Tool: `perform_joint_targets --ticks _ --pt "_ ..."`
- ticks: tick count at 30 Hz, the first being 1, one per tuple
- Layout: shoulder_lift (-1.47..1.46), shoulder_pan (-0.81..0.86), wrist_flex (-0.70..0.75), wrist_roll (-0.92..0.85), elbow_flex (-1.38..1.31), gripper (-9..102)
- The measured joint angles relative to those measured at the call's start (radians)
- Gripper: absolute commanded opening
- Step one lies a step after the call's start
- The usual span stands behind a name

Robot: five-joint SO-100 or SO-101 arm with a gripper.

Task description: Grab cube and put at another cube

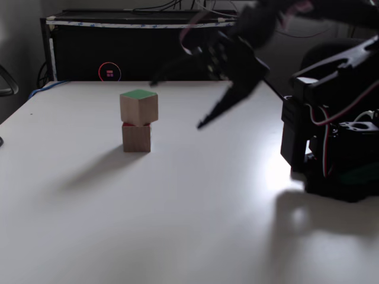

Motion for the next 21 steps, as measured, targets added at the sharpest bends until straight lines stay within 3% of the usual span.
perform_joint_targets --ticks 8,12,15,19,21 --pt "0.457 -0.006 -0.008 -0.077 0.311 48" --pt "0.515 0.017 -0.008 -0.1 0.394 47" --pt "0.531 0.028 -0.008 -0.11 0.44 38" --pt "0.534 0.054 0.014 -0.123 0.442 1" --pt "0.534 0.074 0.034 -0.123 0.442 0"
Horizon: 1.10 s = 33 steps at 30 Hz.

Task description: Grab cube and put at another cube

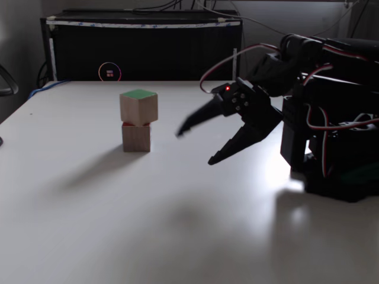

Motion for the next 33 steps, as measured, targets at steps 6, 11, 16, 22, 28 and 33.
perform_joint_targets --ticks 6,11,16,22,28,33 --pt "0.0 0.028 0.086 -0.043 0.0 0" --pt "0.0 0.034 0.087 -0.052 0.0 0" --pt "0.0 0.023 0.087 -0.06 0.0 0" --pt "0.0 0.055 0.087 -0.025 0.0 0" --pt "0.0 0.072 0.087 -0.025 0.0 0" --pt "0.0 0.072 0.087 -0.025 0.0 0"
